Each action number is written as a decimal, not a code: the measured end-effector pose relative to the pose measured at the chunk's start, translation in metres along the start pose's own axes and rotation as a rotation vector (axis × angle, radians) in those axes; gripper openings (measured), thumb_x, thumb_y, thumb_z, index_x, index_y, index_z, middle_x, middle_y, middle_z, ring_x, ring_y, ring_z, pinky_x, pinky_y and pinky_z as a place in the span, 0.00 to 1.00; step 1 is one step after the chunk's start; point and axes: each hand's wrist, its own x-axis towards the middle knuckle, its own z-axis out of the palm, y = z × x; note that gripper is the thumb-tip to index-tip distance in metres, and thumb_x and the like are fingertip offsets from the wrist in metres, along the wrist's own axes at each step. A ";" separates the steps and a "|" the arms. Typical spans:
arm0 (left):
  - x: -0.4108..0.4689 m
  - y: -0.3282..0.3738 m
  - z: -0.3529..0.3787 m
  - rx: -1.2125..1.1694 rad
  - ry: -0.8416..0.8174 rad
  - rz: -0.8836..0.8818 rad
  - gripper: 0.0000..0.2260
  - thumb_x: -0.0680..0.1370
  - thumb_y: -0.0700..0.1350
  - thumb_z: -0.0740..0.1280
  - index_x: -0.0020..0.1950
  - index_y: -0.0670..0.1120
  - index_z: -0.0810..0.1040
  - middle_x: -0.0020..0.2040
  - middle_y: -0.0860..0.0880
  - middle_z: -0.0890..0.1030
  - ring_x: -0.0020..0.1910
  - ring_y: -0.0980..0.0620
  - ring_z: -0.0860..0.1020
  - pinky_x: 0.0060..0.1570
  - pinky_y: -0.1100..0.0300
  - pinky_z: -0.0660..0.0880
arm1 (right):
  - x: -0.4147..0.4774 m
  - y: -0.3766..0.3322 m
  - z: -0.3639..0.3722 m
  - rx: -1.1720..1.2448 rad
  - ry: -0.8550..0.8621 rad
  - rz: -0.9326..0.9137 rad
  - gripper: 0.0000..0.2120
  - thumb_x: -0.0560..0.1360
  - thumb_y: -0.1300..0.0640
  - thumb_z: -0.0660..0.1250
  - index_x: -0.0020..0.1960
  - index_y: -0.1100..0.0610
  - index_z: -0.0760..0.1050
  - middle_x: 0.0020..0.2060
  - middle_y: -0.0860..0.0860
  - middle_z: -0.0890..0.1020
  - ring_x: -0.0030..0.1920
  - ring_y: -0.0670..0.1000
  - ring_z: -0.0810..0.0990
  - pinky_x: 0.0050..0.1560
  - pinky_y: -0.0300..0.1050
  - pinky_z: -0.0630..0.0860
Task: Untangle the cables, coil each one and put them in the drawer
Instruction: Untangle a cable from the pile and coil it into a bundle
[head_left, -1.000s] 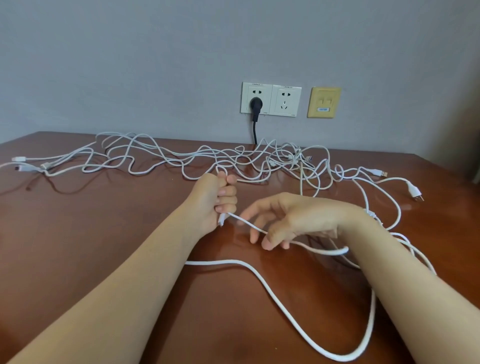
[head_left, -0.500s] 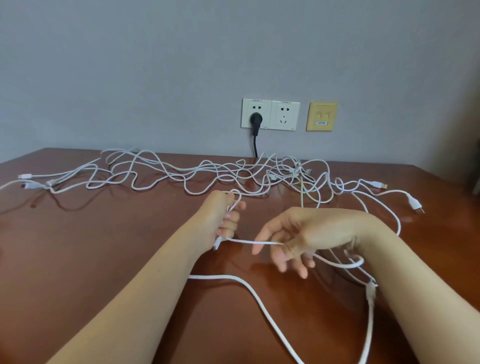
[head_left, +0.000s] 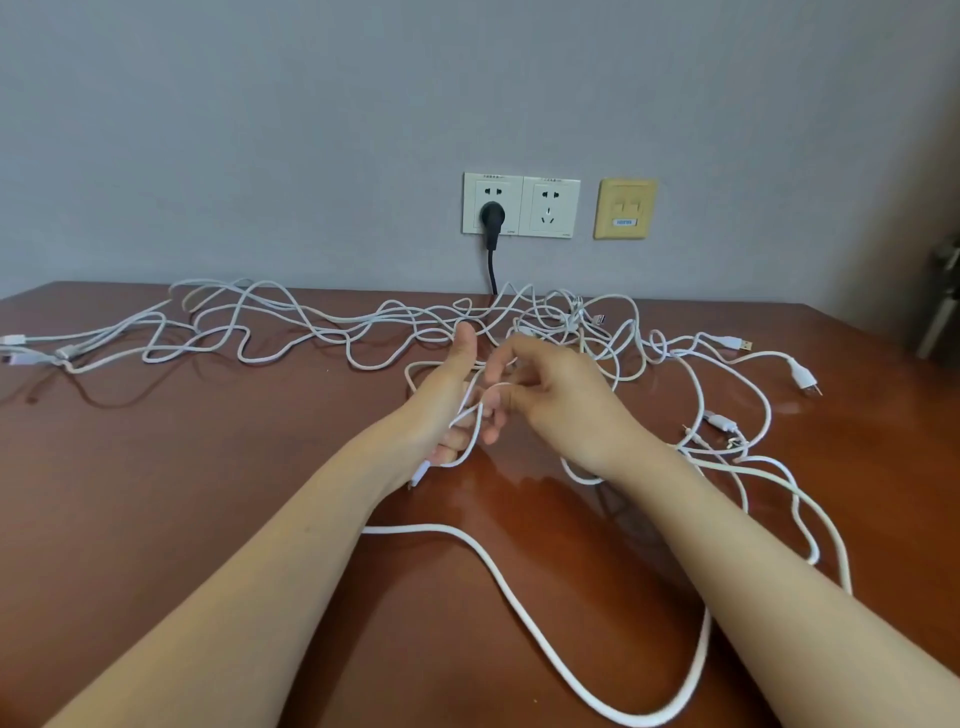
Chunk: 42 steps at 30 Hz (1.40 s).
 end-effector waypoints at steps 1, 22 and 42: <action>0.000 -0.001 0.000 -0.003 -0.017 0.003 0.37 0.75 0.69 0.42 0.26 0.42 0.71 0.20 0.46 0.69 0.13 0.58 0.55 0.19 0.73 0.49 | 0.001 -0.004 -0.001 -0.030 0.003 -0.003 0.18 0.81 0.69 0.42 0.34 0.67 0.60 0.09 0.43 0.63 0.18 0.36 0.71 0.26 0.27 0.65; -0.007 -0.004 -0.004 -0.069 0.026 0.136 0.19 0.84 0.48 0.49 0.33 0.45 0.63 0.18 0.55 0.60 0.17 0.56 0.65 0.19 0.68 0.64 | -0.009 0.026 0.001 0.320 0.080 0.252 0.16 0.71 0.68 0.64 0.54 0.54 0.68 0.35 0.51 0.77 0.32 0.50 0.75 0.38 0.46 0.71; -0.001 -0.009 0.007 0.034 0.214 0.418 0.12 0.83 0.44 0.52 0.40 0.48 0.66 0.19 0.56 0.65 0.16 0.61 0.58 0.18 0.69 0.56 | -0.002 0.019 0.029 0.287 0.433 0.302 0.17 0.78 0.57 0.59 0.30 0.52 0.71 0.17 0.41 0.69 0.26 0.45 0.66 0.36 0.42 0.66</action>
